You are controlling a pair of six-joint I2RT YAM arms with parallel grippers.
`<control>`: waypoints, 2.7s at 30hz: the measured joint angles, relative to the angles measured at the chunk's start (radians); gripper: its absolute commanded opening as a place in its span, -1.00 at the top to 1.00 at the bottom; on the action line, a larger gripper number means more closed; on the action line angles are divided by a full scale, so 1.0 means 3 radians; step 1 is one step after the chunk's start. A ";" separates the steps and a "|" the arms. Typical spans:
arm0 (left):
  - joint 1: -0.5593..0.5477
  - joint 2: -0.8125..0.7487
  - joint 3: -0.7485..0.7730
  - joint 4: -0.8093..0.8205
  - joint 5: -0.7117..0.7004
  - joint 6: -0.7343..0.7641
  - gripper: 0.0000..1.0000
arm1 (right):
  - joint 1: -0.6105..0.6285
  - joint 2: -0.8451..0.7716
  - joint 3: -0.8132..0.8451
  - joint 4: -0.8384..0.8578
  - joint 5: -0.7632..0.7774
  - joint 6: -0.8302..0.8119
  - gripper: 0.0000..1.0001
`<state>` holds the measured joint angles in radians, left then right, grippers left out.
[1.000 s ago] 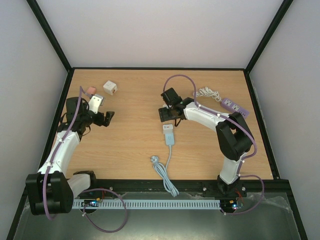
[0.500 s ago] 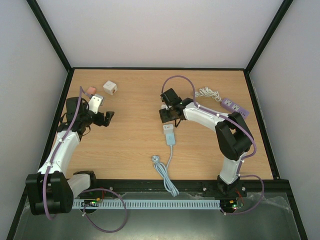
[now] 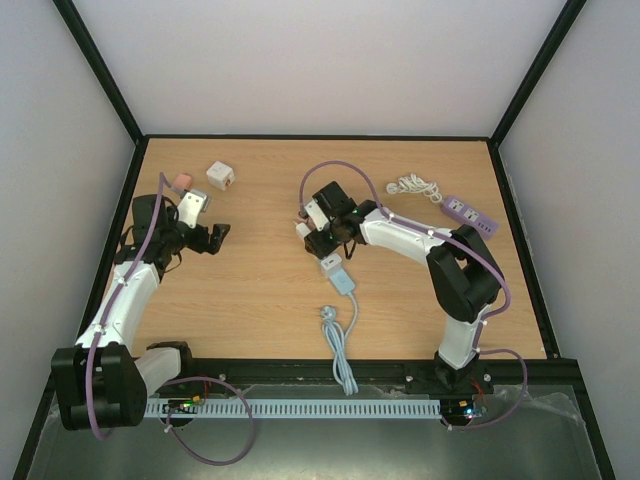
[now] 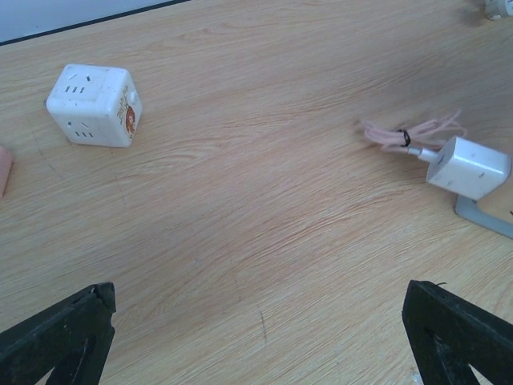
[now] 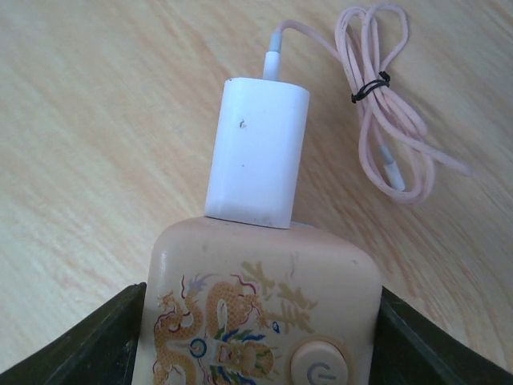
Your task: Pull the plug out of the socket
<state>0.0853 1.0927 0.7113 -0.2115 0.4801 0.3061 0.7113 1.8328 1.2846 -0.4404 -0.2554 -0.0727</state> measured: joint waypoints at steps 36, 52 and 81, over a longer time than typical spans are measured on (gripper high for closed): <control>-0.1053 0.0328 -0.0342 -0.0940 0.1061 0.2702 -0.51 | 0.0376 -0.0543 -0.0721 -0.0127 -0.0946 -0.2468 -0.22; -0.1713 0.0633 -0.0476 -0.0106 0.0662 0.2355 -0.38 | 0.0354 -0.0612 -0.1130 -0.0118 -0.0885 -0.2281 -0.66; -0.2166 0.0604 -0.0674 0.0229 0.0270 0.1890 0.14 | 0.0336 -0.0851 -0.1283 0.0429 -0.1109 -0.1932 0.03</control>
<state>-0.5644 1.2739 0.5091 -0.1429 0.5610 0.8730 0.8120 1.5776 0.8997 -0.3119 -0.5880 -0.6521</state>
